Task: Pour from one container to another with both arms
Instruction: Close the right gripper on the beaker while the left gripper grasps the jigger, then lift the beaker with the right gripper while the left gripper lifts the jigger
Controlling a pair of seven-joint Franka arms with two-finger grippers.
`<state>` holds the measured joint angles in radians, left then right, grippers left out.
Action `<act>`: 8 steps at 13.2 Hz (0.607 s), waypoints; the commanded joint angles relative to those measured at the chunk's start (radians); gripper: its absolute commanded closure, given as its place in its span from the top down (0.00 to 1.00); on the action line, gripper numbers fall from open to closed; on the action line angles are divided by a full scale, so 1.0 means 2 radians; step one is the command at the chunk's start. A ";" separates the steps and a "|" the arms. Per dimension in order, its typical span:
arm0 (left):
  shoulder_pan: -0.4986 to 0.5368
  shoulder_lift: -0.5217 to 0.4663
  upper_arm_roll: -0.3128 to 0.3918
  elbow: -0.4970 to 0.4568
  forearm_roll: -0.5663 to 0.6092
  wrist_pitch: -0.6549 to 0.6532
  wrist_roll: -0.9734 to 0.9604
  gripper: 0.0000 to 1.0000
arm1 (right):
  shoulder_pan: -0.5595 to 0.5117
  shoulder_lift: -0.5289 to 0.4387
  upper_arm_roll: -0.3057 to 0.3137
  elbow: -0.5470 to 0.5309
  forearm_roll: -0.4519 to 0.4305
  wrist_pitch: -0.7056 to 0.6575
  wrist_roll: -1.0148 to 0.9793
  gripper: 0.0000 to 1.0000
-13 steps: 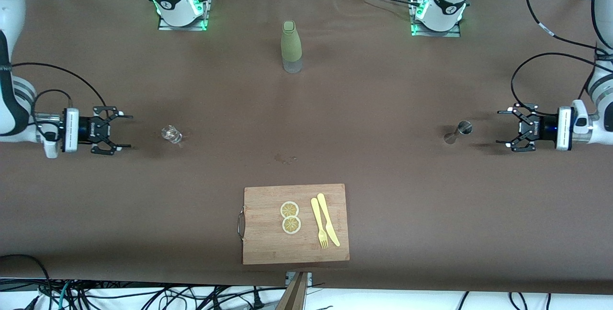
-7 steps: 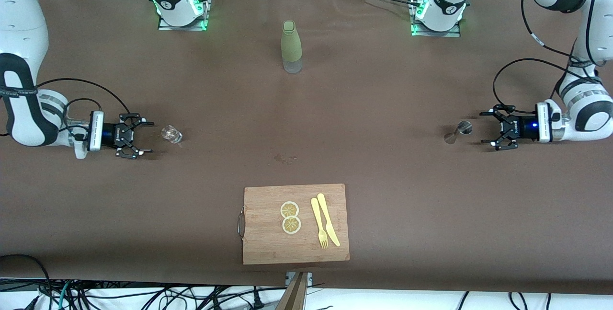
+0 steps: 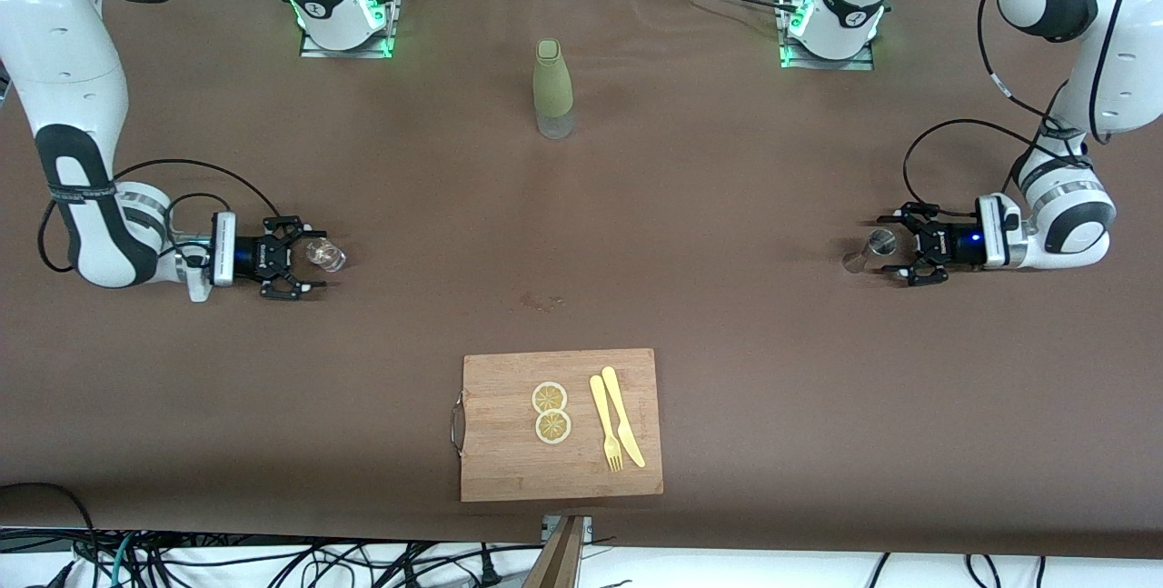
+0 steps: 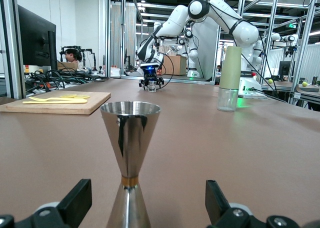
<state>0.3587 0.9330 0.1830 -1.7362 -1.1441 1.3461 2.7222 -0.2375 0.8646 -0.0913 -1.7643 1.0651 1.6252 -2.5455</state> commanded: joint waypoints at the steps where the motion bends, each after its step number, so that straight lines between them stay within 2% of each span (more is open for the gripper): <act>1: -0.011 0.005 0.000 -0.012 -0.019 0.016 0.068 1.00 | 0.004 0.002 0.000 -0.014 0.013 0.000 -0.020 1.00; 7: -0.013 0.004 -0.004 -0.012 -0.019 0.013 0.067 0.99 | 0.018 0.007 0.000 -0.014 0.027 0.000 -0.020 0.98; 8: -0.013 0.004 -0.004 -0.011 -0.019 0.013 0.068 0.95 | 0.020 0.007 0.000 -0.013 0.028 0.000 -0.020 0.98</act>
<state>0.3417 0.9450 0.1697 -1.7364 -1.1566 1.3561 2.7319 -0.2049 0.8733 -0.0904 -1.7797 1.0962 1.6237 -2.5667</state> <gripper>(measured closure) 0.004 0.018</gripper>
